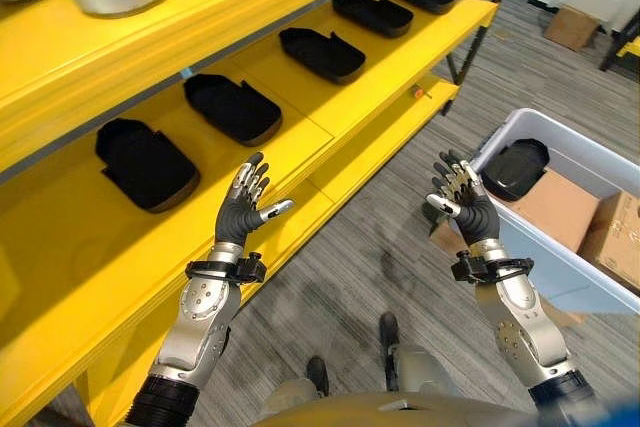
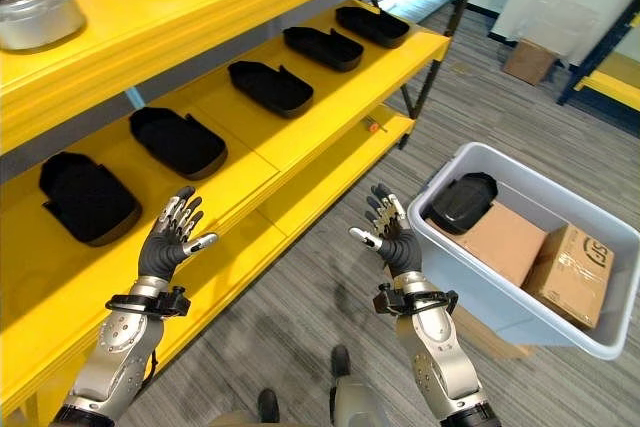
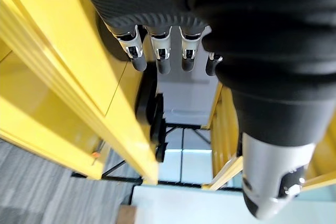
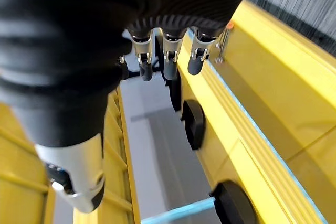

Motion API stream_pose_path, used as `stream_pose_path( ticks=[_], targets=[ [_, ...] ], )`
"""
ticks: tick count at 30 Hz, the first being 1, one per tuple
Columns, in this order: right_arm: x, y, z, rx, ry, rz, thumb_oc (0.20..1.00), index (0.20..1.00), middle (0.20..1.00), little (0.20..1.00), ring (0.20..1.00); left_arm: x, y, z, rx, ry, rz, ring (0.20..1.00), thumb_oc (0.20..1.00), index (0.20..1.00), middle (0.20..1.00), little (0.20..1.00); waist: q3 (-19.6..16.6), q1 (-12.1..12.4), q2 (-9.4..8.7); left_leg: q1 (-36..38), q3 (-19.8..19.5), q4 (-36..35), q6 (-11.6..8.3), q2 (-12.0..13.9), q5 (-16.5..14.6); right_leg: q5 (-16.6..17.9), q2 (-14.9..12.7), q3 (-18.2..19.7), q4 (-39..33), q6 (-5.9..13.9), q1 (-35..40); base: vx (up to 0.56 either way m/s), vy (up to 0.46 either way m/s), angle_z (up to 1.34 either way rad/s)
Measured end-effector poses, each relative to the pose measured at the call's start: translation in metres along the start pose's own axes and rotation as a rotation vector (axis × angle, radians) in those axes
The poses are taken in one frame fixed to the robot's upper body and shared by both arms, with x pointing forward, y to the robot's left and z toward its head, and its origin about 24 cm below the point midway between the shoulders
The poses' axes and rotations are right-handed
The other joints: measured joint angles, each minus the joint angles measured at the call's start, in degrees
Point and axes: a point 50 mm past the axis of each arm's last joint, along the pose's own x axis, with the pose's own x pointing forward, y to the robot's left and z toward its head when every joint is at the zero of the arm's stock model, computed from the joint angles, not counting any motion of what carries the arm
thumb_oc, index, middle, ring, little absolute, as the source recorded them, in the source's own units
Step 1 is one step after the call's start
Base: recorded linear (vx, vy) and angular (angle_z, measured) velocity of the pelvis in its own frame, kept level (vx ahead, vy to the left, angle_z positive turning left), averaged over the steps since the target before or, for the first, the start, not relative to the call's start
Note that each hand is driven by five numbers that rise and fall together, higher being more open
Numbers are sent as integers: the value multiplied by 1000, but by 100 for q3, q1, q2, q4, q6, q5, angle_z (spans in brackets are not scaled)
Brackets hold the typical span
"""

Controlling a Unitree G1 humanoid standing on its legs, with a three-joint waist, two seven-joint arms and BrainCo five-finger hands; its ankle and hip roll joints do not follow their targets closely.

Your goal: Move parts from the plastic box to the shelf.

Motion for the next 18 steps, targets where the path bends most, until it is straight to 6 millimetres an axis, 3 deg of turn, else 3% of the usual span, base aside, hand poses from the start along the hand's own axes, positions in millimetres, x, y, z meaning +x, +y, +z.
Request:
stream_pose_path(
  ticks=[1, 2, 4, 5, 6, 7, 8, 9, 10, 11, 13, 14, 16, 18],
  targets=[
    [4, 0, 0, -10, -3, 5, 1000, 1000, 1000, 1000, 1000, 0, 1, 0, -3, -3, 8, 1000, 1000, 1000, 1000, 1000, 86, -1, 108, 36, 196, -35, -32, 152, -22, -28, 3, -134, -73, 209, -73, 127, -94, -88],
    [9, -2, -2, -27, 9, 4, 1000, 1000, 1000, 1000, 1000, 0, 1, -1, -11, 0, 16, 1000, 1000, 1000, 1000, 1000, 129, -18, 177, 62, 417, -94, -46, 239, 22, -339, -137, -702, -133, 210, -158, 290, -219, -90],
    [11, -3, -3, -51, 20, -2, 1000, 1000, 1000, 1000, 1000, 0, 0, -5, -23, 9, 26, 1000, 1000, 1000, 1000, 1000, 196, -11, 244, 102, 643, -175, -64, 256, -50, -248, -904, -1255, -238, 357, -324, 267, -204, -83],
    [7, -1, -7, -47, 37, -11, 1000, 1000, 1000, 1000, 1000, -2, 4, -16, -16, 60, 46, 1000, 1000, 1000, 1000, 1000, 191, -37, 188, 298, 679, -249, -138, 192, 0, -142, -1432, -1226, -622, 515, -93, 138, -101, -43],
    [5, -2, -9, -50, 46, -18, 1000, 1000, 1000, 1000, 1000, -3, 5, -18, -14, 67, 48, 1000, 1000, 1000, 1000, 1000, 187, -56, 169, 365, 652, -287, -189, 210, 25, -128, -1513, -1201, -676, 537, -16, 318, -284, -7],
    [2, -3, -11, -57, 58, -24, 1000, 1000, 1000, 1000, 1000, -2, 5, -17, -13, 63, 49, 1000, 1000, 1000, 1000, 1000, 173, -78, 38, 464, 598, -353, -297, 196, 56, -78, -1568, -1210, -732, 610, 244, 284, -292, 20],
    [1, -4, -12, -58, 60, -25, 1000, 1000, 1000, 1000, 1000, -1, 4, -16, -14, 59, 49, 1000, 1000, 1000, 1000, 1000, 163, -96, -58, 522, 574, -381, -406, 193, 57, -25, -1560, -1272, -759, 607, 332, 364, -366, 33],
    [1, -7, -11, -69, 64, -36, 1000, 1000, 1000, 1000, 1000, 3, 0, -18, -34, 59, 57, 1000, 1000, 1000, 1000, 1000, 165, -77, -29, 545, 450, -392, -525, 338, 78, 482, -1458, -1281, -782, 584, 432, 252, -284, 40],
    [2, -12, -10, -82, 65, -54, 1000, 1000, 1000, 1000, 1000, 6, -11, -18, -72, 50, 48, 1000, 1000, 1000, 1000, 1000, 154, -140, 145, 516, 287, -378, -554, 567, 95, 400, -1195, -1413, -779, 445, 522, 262, -337, 22],
    [10, -12, -2, -89, 31, -55, 1000, 1000, 1000, 1000, 1000, 11, -20, -13, -86, 27, 12, 1000, 1000, 1000, 1000, 1000, 156, -140, 228, 433, -44, -109, -441, 973, 186, 223, -797, -1480, -773, 198, 600, 181, -269, 0],
    [16, -14, 4, -97, 2, -63, 1000, 1000, 1000, 1000, 1000, 16, -25, -11, -99, 11, 4, 1000, 1000, 1000, 1000, 1000, 152, -202, 237, 420, -250, 11, -437, 1120, 369, 61, -675, -1529, -703, 104, 653, 159, -262, -13],
    [20, -21, 12, -105, -36, -102, 1000, 1000, 1000, 1000, 1000, 22, -34, -7, -114, -8, -24, 1000, 1000, 1000, 1000, 1000, 124, -294, 287, 383, -344, 139, -511, 1246, 573, -76, -566, -1547, -674, 59, 696, 171, -281, -5],
    [22, -24, 17, -110, -56, -116, 1000, 1000, 1000, 1000, 1000, 24, -38, -6, -117, -14, -41, 1000, 1000, 1000, 1000, 1000, 82, -342, 359, 259, -346, 264, -617, 1336, 643, -112, -473, -1534, -722, 13, 690, 105, -156, -15],
    [25, -28, 25, -147, -73, -118, 1000, 1000, 1000, 1000, 1000, 29, -37, -1, -116, -35, -32, 1000, 1000, 1000, 1000, 1000, 62, -427, 449, 157, -479, 545, -916, 1523, 910, -211, -251, -1480, -746, -133, 653, 117, -176, -31]
  ],
)
